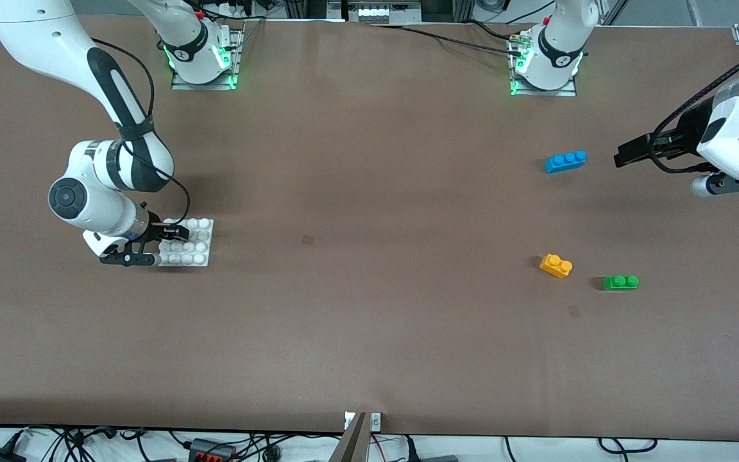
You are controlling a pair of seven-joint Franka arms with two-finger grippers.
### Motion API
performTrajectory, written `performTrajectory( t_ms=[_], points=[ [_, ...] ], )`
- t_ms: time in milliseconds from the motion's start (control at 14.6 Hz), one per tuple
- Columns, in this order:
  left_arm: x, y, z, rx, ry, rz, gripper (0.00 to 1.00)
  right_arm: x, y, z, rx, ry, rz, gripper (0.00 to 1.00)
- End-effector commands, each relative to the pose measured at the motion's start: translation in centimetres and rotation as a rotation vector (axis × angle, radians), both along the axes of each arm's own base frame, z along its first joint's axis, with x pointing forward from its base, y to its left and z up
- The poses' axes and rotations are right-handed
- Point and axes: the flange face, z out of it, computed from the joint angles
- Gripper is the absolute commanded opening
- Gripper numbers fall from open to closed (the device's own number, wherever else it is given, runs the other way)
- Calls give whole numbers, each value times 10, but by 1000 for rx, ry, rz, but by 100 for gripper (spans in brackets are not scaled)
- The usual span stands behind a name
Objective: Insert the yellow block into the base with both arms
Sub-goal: 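Grasp the base plate with the right gripper while the left gripper reaches the yellow block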
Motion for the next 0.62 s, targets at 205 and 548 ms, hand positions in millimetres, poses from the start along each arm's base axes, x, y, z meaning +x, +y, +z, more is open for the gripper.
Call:
performTrajectory(
  t_ms=[205,548],
  points=[
    [0,-7,4,-18,14,-33,100,-5,-9,-12,2,-30,-25,67],
    [1,-30,-28,-31,109,-86,100,-3,-12,-17,0,-47,-21,66]
  ],
)
